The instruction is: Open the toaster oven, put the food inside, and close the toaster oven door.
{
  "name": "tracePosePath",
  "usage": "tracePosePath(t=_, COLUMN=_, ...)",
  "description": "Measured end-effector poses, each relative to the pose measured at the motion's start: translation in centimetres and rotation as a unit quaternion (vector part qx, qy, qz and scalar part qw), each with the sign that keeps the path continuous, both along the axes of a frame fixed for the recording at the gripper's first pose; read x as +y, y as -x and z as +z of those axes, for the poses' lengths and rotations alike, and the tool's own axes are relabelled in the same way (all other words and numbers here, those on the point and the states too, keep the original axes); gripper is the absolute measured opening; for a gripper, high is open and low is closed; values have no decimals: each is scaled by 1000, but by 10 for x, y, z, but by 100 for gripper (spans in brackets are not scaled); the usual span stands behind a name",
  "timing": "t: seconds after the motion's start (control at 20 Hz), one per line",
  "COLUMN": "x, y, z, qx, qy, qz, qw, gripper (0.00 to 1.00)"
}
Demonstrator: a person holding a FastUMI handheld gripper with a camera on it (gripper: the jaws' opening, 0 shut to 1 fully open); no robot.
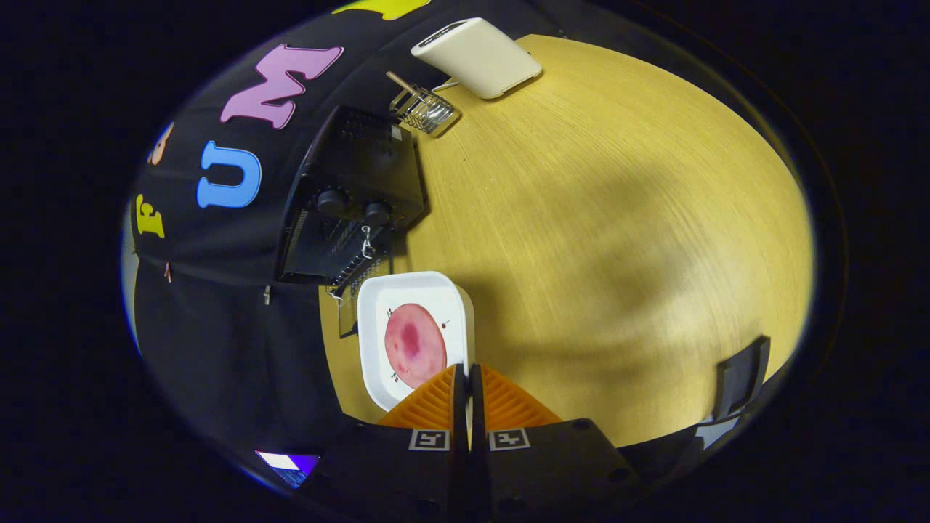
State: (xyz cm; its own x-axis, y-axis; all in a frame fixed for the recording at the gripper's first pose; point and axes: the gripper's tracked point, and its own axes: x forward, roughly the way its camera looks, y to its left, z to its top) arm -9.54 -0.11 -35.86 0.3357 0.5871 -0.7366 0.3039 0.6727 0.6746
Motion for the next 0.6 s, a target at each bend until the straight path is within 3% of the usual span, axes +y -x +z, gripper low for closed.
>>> tracePosePath(t=0.45, x=124, y=-37, z=24, qx=-16, qy=-31, qz=-79, qw=996, gripper=5)
tracePosePath(t=0.6, x=155, y=-59, z=16, qx=-13, qy=-29, qz=-131, qw=991, gripper=5)
